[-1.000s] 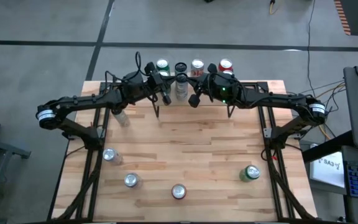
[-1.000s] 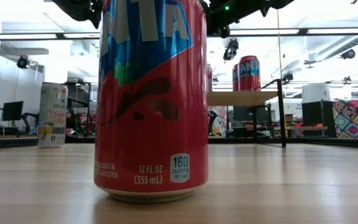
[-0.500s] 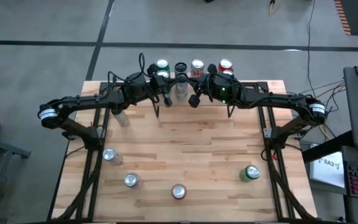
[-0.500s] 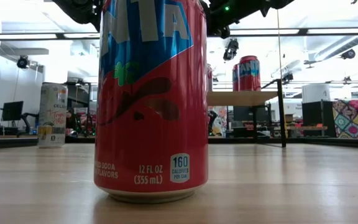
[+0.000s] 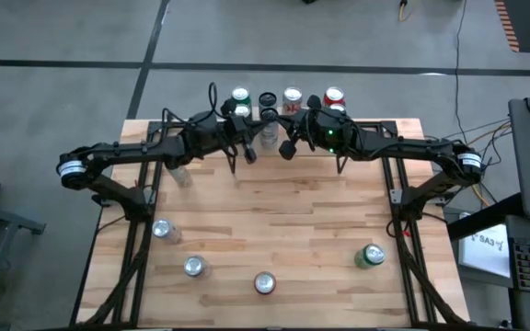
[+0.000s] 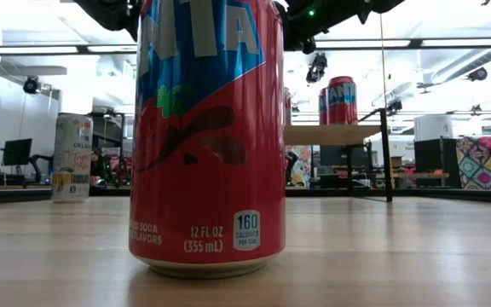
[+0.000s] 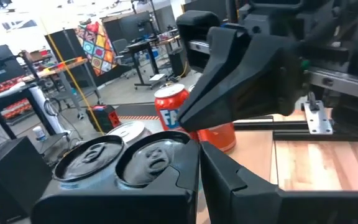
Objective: Place canned beverage on shelf
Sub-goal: Put the white blue soda can on the shelf aligned with the other white blue soda can
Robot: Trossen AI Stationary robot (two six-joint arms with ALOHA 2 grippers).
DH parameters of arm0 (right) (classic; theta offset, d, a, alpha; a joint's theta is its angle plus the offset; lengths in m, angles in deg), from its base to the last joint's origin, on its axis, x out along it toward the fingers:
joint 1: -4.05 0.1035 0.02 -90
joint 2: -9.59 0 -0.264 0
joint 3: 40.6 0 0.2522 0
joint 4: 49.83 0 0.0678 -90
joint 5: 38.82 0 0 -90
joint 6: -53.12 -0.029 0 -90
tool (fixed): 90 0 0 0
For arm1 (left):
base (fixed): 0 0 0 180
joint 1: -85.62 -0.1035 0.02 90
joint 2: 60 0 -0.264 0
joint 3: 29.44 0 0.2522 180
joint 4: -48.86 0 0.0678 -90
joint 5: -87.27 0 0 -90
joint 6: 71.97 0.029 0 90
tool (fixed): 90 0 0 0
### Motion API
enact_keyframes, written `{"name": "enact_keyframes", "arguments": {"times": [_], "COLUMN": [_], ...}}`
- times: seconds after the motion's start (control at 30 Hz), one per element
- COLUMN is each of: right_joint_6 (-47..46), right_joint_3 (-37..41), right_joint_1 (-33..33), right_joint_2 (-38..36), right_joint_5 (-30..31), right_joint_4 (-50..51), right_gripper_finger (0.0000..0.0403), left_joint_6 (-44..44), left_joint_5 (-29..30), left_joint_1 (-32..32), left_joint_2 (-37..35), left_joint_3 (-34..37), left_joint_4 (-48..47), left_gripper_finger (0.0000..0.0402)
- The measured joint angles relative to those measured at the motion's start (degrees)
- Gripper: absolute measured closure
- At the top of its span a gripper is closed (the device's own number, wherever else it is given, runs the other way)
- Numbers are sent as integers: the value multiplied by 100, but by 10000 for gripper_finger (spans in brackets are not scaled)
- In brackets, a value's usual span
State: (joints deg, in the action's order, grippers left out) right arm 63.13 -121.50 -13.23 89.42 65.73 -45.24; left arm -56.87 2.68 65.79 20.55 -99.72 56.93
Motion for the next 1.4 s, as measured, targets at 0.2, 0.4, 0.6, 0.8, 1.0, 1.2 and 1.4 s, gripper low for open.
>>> {"name": "enact_keyframes", "arguments": {"times": [0.2, 0.4, 0.6, 0.8, 1.0, 1.2, 1.4], "right_joint_6": [3, -46, -56, -43, -10, -1, 42], "right_joint_3": [0, 11, 28, 28, 30, 31, 31], "right_joint_1": [2, 13, 13, 11, 11, 11, 11], "right_joint_2": [0, 0, 0, 0, 0, 0, 0], "right_joint_5": [0, -1, 0, 0, 0, 0, 4], "right_joint_4": [-2, 1, 37, 37, 37, 37, 37], "right_gripper_finger": [394, 394, 394, 394, 394, 394, 394], "left_joint_6": [175, 587, 550, 405, 302, 216, 214], "left_joint_5": [170, 829, 831, 813, 652, 594, 597], "left_joint_1": [19, -16, -12, -7, 19, 34, 43], "left_joint_2": [-40, -61, 32, 39, 37, 35, 33], "left_joint_3": [0, -2, -3, -4, -7, -9, -9], "left_joint_4": [18, 201, 150, 63, 45, 31, 52], "left_gripper_finger": [402, 402, 402, 402, 402, 402, 402]}}
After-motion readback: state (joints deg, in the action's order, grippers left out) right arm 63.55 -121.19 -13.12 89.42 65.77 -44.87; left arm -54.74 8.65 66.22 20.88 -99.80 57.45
